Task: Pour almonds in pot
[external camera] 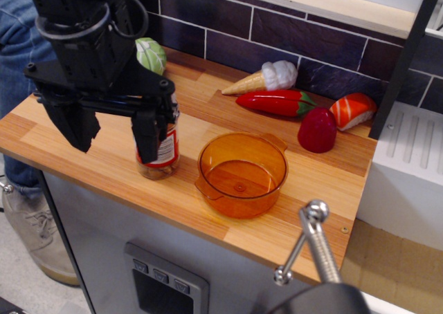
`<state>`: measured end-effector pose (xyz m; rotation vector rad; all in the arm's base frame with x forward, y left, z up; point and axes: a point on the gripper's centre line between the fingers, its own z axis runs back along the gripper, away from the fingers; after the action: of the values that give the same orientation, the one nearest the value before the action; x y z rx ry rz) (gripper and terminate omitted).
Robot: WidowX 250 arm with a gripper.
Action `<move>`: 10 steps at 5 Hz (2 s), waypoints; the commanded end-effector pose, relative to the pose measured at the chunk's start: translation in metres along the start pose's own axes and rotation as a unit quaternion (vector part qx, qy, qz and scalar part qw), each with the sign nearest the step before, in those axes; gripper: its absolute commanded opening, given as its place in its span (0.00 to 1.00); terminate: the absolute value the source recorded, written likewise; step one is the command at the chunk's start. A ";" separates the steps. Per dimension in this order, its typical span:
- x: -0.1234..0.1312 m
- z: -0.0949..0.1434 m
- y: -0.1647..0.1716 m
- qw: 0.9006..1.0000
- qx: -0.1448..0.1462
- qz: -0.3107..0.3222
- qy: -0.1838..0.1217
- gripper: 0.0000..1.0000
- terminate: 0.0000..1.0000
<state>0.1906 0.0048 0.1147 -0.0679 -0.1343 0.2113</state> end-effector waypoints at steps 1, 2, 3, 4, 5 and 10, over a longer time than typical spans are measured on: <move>0.000 0.000 0.000 1.000 0.000 0.000 0.000 1.00 0.00; -0.004 -0.004 -0.001 0.996 -0.059 0.059 -0.031 1.00 0.00; 0.023 0.027 0.018 0.984 -0.121 0.125 -0.024 1.00 0.00; 0.041 0.030 0.039 0.960 -0.155 0.235 0.010 1.00 0.00; 0.063 0.032 0.063 0.927 -0.170 0.328 0.066 1.00 0.00; 0.095 -0.069 0.076 0.827 -0.119 0.482 0.263 1.00 0.00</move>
<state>0.2761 0.0881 0.0424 -0.4481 0.5238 1.1827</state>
